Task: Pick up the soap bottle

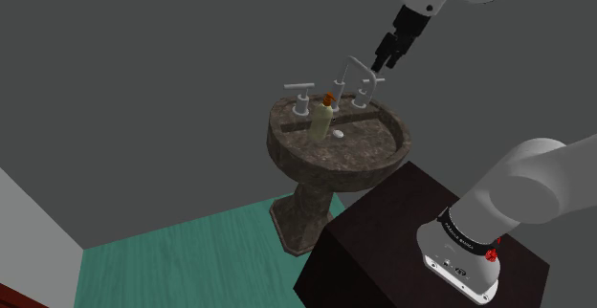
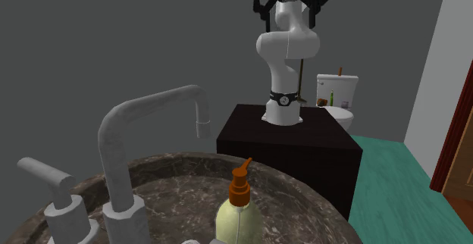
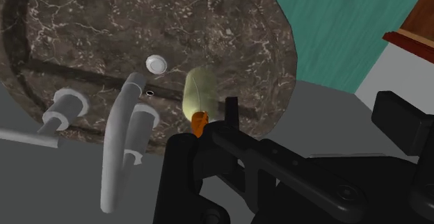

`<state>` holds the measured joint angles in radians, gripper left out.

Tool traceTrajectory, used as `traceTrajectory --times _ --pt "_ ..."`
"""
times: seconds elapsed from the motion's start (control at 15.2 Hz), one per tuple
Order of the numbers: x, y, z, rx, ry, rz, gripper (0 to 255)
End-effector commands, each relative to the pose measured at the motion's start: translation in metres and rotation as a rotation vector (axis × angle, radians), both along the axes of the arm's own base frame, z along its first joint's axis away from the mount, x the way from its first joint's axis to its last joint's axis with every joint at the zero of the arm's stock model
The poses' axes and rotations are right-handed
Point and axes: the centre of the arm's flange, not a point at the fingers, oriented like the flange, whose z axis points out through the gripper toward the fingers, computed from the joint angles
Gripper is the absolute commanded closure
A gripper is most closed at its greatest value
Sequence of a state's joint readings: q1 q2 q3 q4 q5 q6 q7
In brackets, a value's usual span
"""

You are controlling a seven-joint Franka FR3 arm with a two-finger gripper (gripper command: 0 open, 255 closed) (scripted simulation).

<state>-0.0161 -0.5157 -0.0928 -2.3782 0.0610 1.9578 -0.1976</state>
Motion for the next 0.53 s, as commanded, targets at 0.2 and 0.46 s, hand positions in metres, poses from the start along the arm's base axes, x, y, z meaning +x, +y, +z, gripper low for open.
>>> traceTrajectory --times 0.2,0.46 --pt "0.042 -0.015 -0.048 -0.001 -0.011 -0.002 0" --pt "0.076 -0.029 -0.085 -0.001 -0.018 -0.004 0"
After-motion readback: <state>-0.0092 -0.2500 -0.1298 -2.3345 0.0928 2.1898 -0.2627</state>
